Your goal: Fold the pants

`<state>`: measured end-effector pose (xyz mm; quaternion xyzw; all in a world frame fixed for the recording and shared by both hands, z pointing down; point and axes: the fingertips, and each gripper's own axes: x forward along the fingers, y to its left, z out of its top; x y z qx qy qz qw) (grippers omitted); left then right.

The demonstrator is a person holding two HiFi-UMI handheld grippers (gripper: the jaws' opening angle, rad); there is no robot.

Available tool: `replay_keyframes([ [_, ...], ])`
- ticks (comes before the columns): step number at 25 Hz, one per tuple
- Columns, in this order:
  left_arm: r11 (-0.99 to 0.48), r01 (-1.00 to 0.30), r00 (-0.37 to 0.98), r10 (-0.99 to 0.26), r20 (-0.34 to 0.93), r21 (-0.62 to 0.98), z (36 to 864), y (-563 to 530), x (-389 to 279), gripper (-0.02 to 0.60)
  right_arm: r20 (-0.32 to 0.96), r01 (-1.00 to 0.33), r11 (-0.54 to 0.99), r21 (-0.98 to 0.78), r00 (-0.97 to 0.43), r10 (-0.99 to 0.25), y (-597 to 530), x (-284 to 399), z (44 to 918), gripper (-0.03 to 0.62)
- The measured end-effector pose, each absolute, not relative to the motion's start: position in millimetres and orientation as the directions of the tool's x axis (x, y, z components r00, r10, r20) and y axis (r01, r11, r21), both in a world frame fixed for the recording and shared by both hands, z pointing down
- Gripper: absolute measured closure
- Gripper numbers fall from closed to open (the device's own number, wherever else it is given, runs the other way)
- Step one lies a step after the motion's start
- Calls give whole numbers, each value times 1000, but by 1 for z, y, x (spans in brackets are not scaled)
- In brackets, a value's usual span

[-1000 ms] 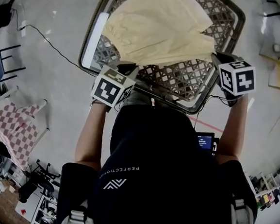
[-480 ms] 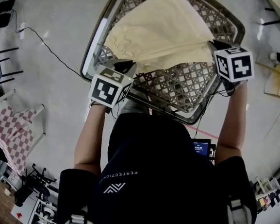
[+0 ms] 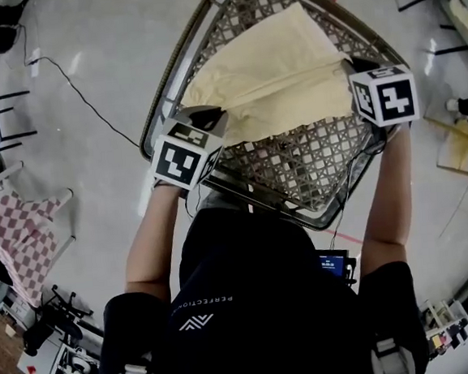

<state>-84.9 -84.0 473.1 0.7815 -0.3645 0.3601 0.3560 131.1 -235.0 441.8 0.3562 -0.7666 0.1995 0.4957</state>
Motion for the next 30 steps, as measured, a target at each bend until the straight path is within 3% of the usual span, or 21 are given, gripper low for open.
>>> replay_keyframes([
  [30, -385, -887, 391, -333, 858, 255, 517, -123, -148, 560, 905, -655, 754, 56, -285, -315, -325, 25, 520, 545],
])
